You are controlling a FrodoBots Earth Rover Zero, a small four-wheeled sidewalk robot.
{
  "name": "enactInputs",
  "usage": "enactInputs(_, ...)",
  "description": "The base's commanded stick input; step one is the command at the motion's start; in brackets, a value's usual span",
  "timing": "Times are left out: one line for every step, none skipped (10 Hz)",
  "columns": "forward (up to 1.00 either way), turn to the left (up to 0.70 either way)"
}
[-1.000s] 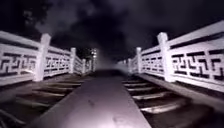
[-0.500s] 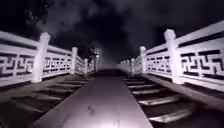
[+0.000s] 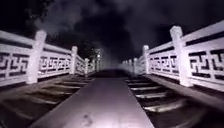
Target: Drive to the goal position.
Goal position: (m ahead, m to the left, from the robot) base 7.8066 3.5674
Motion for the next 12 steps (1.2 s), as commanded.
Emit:
enactInputs(0.43, 0.00)
enactInputs(0.43, 0.00)
enactInputs(0.43, 0.00)
enactInputs(0.43, 0.00)
enactInputs(0.43, 0.00)
enactInputs(0.43, 0.00)
enactInputs(0.43, 0.00)
enactInputs(0.43, 0.00)
enactInputs(0.43, 0.00)
enactInputs(0.43, 0.00)
enactInputs(0.43, 0.00)
enactInputs(0.43, 0.00)
